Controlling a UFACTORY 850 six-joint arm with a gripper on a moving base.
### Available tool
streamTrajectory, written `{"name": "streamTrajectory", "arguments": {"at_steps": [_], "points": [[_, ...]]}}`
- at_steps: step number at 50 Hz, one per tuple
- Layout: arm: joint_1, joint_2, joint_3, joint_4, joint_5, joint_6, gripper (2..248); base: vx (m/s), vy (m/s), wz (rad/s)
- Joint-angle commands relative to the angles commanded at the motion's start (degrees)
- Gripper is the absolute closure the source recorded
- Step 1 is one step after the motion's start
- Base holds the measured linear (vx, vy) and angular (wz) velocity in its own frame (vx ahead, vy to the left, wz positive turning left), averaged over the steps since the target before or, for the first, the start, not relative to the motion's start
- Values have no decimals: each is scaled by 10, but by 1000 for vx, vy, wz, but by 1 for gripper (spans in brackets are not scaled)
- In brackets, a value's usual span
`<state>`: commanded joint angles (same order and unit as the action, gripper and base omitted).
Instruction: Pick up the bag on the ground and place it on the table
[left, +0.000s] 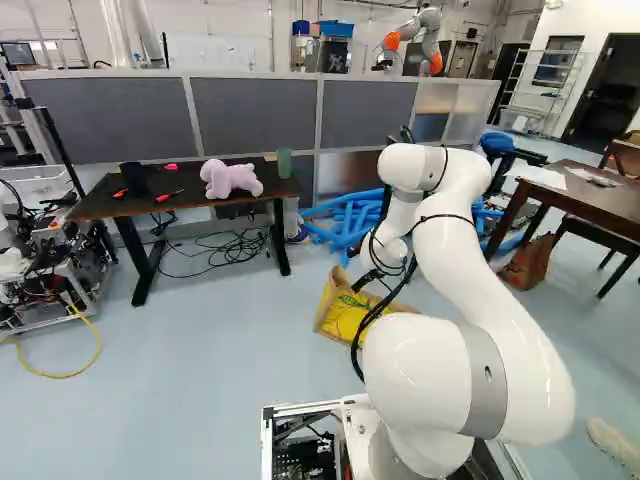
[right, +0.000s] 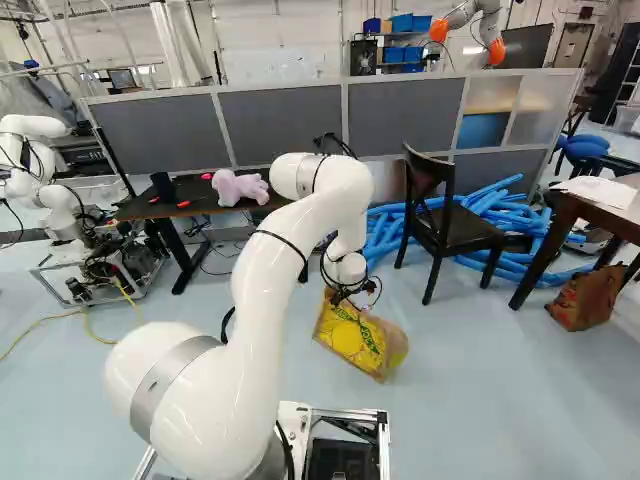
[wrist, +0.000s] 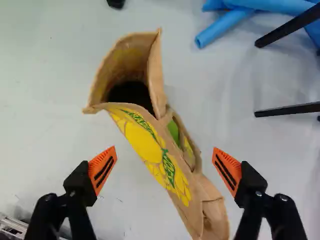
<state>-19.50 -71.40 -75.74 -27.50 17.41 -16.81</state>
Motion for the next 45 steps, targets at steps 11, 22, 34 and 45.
{"name": "streamTrajectory", "arguments": {"at_steps": [11, 22, 34, 45], "points": [[-7, -30, -37, -19, -29, 0, 3, 0, 0, 0], [-8, -61, -75, -48, -53, 0, 3, 0, 0, 0], [-8, -95, -119, -83, -76, 0, 3, 0, 0, 0], [-5, -128, -162, -117, -97, 0, 3, 0, 0, 0]]}}
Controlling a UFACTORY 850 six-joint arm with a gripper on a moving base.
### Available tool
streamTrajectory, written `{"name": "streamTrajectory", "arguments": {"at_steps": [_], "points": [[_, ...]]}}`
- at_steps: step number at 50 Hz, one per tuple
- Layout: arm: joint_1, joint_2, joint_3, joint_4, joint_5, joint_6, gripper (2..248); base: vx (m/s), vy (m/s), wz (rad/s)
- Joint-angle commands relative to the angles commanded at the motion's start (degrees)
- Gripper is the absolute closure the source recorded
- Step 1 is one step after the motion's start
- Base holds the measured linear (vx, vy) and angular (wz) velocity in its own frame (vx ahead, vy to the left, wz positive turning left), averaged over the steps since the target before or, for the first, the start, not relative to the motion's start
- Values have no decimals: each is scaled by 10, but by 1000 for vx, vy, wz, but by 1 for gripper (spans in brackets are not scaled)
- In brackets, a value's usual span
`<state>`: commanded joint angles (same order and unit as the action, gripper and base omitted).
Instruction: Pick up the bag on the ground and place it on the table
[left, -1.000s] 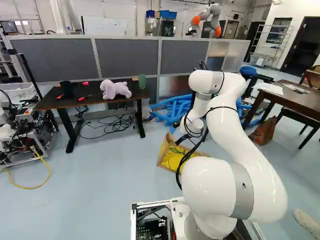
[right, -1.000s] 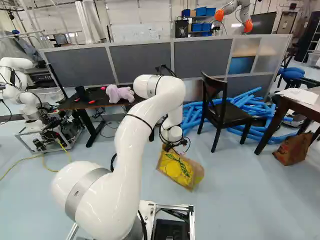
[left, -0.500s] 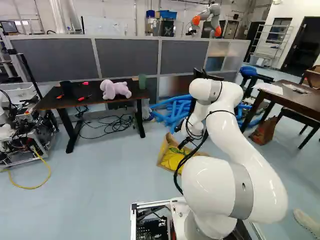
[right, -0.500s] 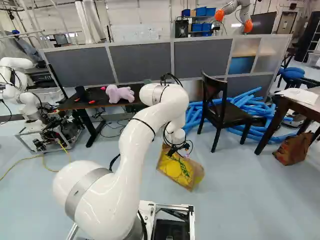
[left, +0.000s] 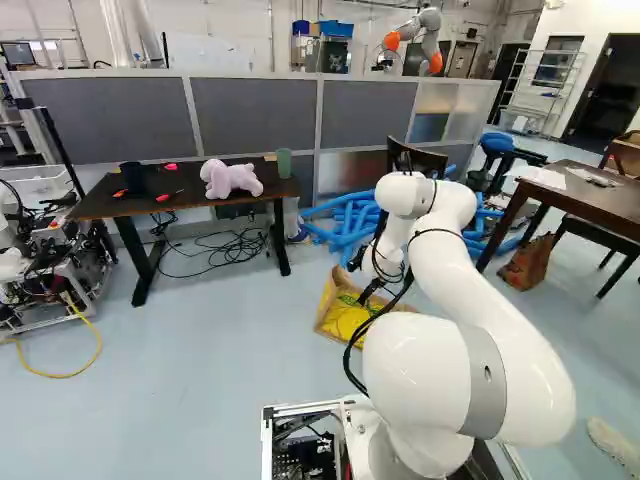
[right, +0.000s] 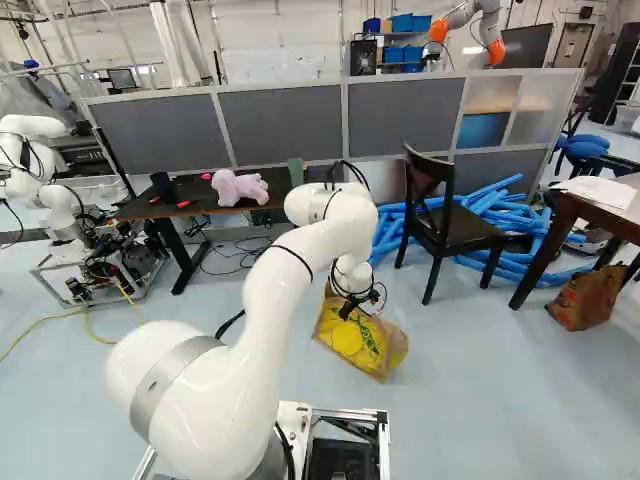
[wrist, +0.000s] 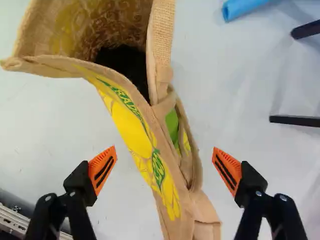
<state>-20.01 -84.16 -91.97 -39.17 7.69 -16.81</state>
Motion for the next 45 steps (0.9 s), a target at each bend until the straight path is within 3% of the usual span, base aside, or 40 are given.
{"name": "streamTrajectory", "arguments": {"at_steps": [21, 41, 42, 45], "points": [[16, -54, -66, -59, -53, 0, 3, 0, 0, 0], [22, -86, -100, -66, -63, 0, 3, 0, 0, 0], [22, -86, -101, -66, -63, 0, 26, 0, 0, 0], [22, -87, -101, -66, -63, 0, 26, 0, 0, 0]]}}
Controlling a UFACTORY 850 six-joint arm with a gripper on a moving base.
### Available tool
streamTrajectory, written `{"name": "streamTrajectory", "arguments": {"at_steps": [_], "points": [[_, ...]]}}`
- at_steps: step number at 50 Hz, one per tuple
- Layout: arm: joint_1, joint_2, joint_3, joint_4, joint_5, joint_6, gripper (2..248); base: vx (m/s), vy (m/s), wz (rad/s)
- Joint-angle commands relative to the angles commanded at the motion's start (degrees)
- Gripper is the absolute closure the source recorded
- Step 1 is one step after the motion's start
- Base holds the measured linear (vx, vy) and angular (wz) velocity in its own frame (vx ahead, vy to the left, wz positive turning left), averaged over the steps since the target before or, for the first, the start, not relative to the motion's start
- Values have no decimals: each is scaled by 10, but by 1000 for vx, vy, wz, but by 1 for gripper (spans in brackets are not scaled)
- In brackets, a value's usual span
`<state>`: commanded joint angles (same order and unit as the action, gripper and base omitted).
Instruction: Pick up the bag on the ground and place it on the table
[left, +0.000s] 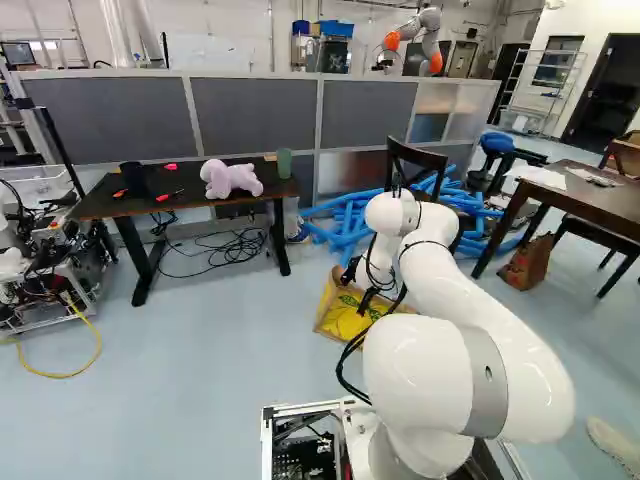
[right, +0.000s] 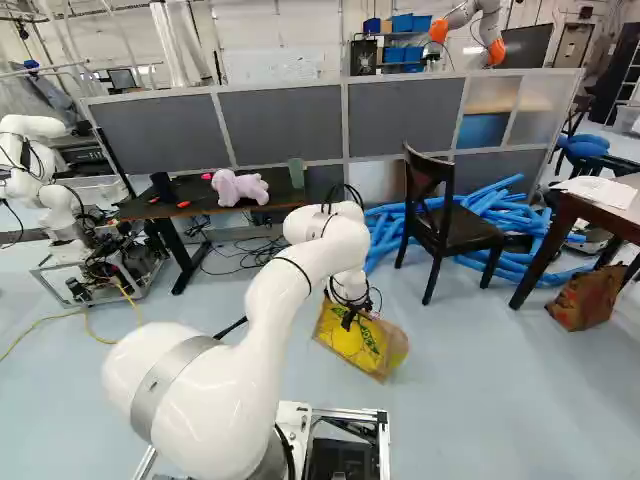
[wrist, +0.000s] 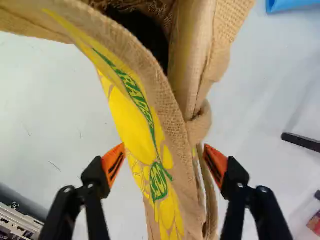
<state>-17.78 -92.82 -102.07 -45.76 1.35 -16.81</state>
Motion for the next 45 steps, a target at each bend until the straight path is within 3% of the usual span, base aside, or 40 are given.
{"name": "streamTrajectory", "arguments": {"at_steps": [1, 2, 6, 7, 11, 12, 17, 18, 22, 23, 27, 28, 45], "points": [[0, 0, 0, 0, 0, 0, 26, 0, 0, 0], [0, 0, 0, 0, 0, 0, 64, 0, 0, 0], [0, 0, 0, 0, 0, 0, 64, 0, 0, 0], [0, 0, 0, 0, 0, 0, 101, 0, 0, 0], [0, 0, 0, 0, 0, 0, 101, 0, 0, 0], [0, 0, 0, 0, 0, 0, 139, 0, 0, 0], [0, 0, 0, 0, 0, 0, 139, 0, 0, 0], [0, 0, 0, 0, 0, 0, 177, 0, 0, 0], [0, 0, 0, 0, 0, 0, 177, 0, 0, 0], [0, 0, 0, 0, 0, 0, 215, 0, 0, 0], [0, 5, 5, 0, 0, 0, 215, 0, 0, 0], [0, 7, 7, 0, 0, 0, 228, 0, 0, 0], [3, 47, 53, 4, 0, 0, 228, 0, 0, 0]]}}
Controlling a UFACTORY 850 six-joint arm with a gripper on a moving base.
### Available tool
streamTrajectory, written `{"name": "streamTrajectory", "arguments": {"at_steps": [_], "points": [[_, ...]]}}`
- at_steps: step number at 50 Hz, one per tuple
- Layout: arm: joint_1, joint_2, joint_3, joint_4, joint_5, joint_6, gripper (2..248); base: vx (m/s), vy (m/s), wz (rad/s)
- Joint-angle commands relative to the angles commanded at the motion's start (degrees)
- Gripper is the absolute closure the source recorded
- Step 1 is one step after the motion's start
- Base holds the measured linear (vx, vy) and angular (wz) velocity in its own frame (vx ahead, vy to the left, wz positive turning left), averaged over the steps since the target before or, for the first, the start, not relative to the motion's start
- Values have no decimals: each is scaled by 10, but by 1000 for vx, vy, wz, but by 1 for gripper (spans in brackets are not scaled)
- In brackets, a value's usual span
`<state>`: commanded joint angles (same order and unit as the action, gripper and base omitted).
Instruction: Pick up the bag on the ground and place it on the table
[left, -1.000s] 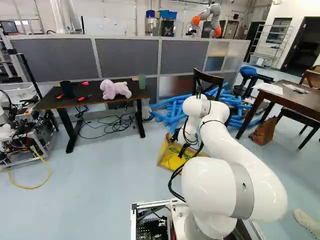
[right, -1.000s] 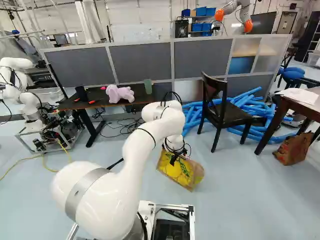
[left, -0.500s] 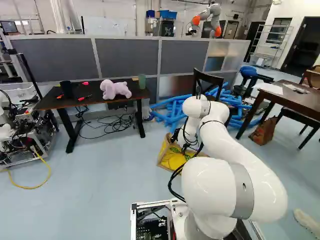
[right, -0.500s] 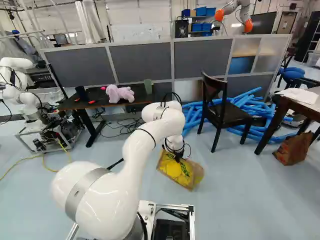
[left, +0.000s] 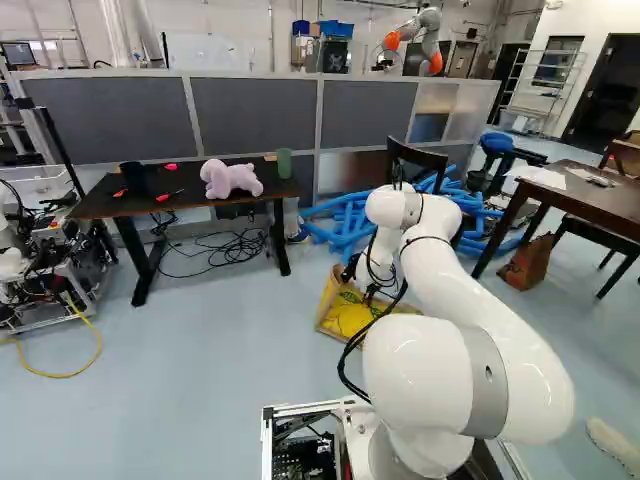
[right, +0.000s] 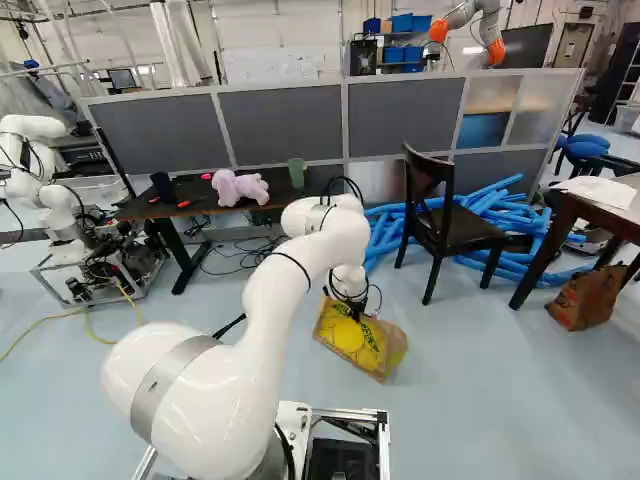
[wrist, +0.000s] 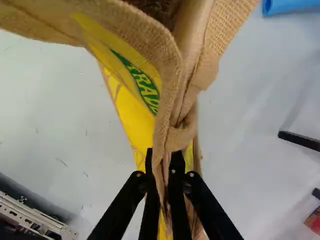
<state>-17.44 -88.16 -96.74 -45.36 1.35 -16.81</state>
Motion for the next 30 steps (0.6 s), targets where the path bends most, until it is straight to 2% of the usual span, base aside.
{"name": "streamTrajectory", "arguments": {"at_steps": [30], "points": [[27, 87, 121, 51, 0, 0, 228, 0, 0, 0]]}}
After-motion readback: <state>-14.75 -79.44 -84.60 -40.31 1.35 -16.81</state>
